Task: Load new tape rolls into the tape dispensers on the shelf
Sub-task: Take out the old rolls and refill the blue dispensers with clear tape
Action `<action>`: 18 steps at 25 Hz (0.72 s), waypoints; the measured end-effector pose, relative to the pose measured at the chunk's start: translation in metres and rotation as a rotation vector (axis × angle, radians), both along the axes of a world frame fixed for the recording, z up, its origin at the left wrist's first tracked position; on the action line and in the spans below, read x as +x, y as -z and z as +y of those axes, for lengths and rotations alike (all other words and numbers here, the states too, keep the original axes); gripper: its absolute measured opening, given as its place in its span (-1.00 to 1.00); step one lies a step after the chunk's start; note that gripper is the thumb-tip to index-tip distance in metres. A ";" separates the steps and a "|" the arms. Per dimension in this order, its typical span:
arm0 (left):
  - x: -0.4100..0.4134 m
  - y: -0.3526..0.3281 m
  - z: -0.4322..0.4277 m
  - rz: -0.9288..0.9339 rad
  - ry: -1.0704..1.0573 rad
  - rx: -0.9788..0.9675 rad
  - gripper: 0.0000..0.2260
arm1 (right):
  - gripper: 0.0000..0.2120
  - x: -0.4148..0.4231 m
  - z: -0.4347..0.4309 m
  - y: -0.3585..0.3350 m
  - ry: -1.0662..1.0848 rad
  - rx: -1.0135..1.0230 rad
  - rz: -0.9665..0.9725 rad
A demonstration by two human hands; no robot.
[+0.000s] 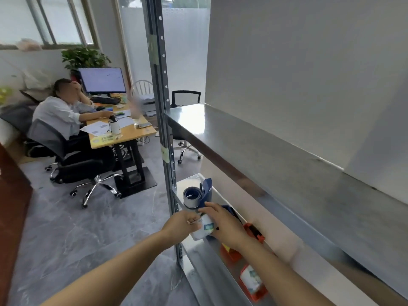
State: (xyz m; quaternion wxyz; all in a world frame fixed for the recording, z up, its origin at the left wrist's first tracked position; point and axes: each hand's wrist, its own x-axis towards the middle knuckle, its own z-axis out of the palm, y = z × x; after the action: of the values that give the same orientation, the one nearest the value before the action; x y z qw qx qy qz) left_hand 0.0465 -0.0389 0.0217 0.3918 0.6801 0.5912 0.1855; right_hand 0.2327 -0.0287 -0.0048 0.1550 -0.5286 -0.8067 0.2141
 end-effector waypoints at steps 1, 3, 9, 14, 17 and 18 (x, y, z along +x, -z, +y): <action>-0.001 -0.001 0.008 -0.012 0.022 -0.018 -0.81 | -0.42 -0.002 0.005 0.000 0.018 0.014 -0.007; -0.004 -0.002 0.026 -0.014 0.044 -0.031 -0.75 | -0.56 -0.007 0.012 -0.006 0.049 0.040 -0.032; -0.028 0.001 0.089 0.060 0.268 0.098 -0.79 | -0.65 -0.041 0.030 -0.019 0.281 0.036 -0.141; -0.030 0.017 0.133 -0.036 0.365 0.075 -0.72 | -0.56 -0.049 0.023 -0.011 0.613 -0.064 -0.131; -0.014 0.025 0.140 -0.069 0.481 -0.090 -0.73 | -0.58 -0.055 0.000 0.001 0.781 -0.042 -0.113; -0.007 0.027 0.140 -0.083 0.522 -0.136 -0.73 | -0.60 -0.057 -0.008 0.006 0.834 -0.059 -0.057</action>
State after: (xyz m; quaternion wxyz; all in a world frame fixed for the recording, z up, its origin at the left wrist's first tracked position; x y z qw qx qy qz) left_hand 0.0391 0.1013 -0.0054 0.4950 0.7733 0.3906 0.0659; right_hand 0.1762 -0.0371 -0.0103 0.1906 -0.8199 -0.5210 0.1413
